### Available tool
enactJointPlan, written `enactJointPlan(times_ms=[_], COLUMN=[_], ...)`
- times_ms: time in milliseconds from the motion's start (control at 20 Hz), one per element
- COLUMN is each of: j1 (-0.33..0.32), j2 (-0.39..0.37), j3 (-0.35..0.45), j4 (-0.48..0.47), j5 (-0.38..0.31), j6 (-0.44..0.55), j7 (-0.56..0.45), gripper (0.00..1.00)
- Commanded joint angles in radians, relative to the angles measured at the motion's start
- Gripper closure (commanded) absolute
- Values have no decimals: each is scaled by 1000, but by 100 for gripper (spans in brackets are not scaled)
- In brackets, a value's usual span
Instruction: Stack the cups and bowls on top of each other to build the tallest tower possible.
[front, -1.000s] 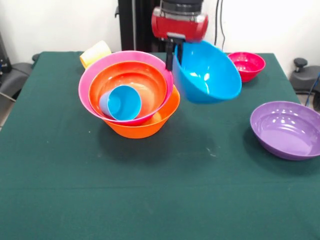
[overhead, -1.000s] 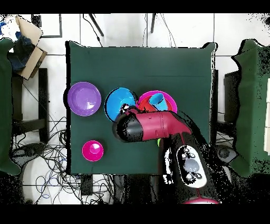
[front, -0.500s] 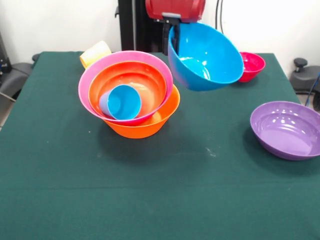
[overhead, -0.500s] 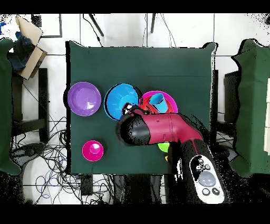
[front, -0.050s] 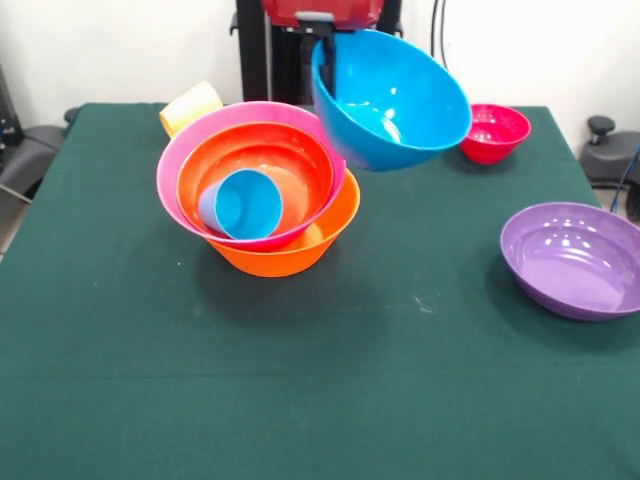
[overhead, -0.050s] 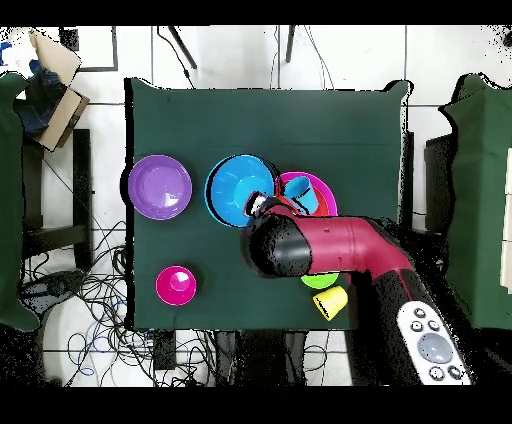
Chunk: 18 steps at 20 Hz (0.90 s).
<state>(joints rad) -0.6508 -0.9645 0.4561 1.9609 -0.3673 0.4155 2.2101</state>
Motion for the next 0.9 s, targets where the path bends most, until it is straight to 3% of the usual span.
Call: enactJointPlan(times_ms=[50, 400, 900], j1=[-104, -164, -194], j2=[-17, -5, 6], j3=[156, 196, 237], j4=[101, 121, 120], j5=[-82, -144, -198], j6=[91, 73, 80], j7=[-313, -294, -251], gripper=[100, 100, 100])
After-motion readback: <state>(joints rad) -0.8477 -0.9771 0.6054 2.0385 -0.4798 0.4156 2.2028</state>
